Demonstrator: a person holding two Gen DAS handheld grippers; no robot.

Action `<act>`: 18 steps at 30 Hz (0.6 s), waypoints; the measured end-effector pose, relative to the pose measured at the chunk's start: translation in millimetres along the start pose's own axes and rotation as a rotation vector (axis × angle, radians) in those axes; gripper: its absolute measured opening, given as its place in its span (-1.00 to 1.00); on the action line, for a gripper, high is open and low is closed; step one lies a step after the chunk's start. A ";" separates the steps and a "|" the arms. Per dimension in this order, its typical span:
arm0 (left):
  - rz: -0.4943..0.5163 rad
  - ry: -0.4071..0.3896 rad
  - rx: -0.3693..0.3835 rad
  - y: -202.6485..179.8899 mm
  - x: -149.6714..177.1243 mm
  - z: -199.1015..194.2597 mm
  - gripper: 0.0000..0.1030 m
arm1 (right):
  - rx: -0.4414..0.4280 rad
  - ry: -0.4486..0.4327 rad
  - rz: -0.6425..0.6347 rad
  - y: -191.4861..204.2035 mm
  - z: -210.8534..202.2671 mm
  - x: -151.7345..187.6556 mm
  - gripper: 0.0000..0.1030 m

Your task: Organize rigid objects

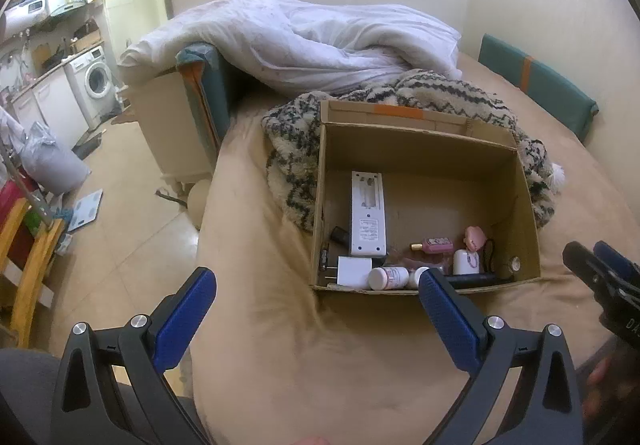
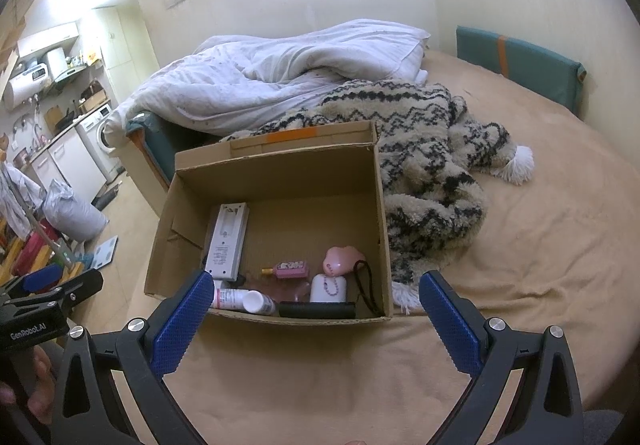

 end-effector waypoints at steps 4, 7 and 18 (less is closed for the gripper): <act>0.001 0.002 -0.002 -0.4 0.2 0.0 0.96 | -0.001 0.001 -0.001 0.2 -0.1 0.0 1.00; -0.001 0.003 -0.002 0.4 0.5 -0.2 0.96 | -0.001 0.000 -0.002 0.3 -0.1 -0.1 1.00; 0.002 -0.004 0.003 1.2 1.4 -0.2 0.96 | -0.002 0.006 -0.002 1.6 -0.6 -0.2 1.00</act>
Point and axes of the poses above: each gripper's, at about its wrist camera, not at the fingertips, and z roughly the way its jaws point, y to its left, x to its underside, the point moved 1 cm from there along z, roughly the way its jaws point, and after that the axes turned 11 degrees about -z, right-handed, at the moved point
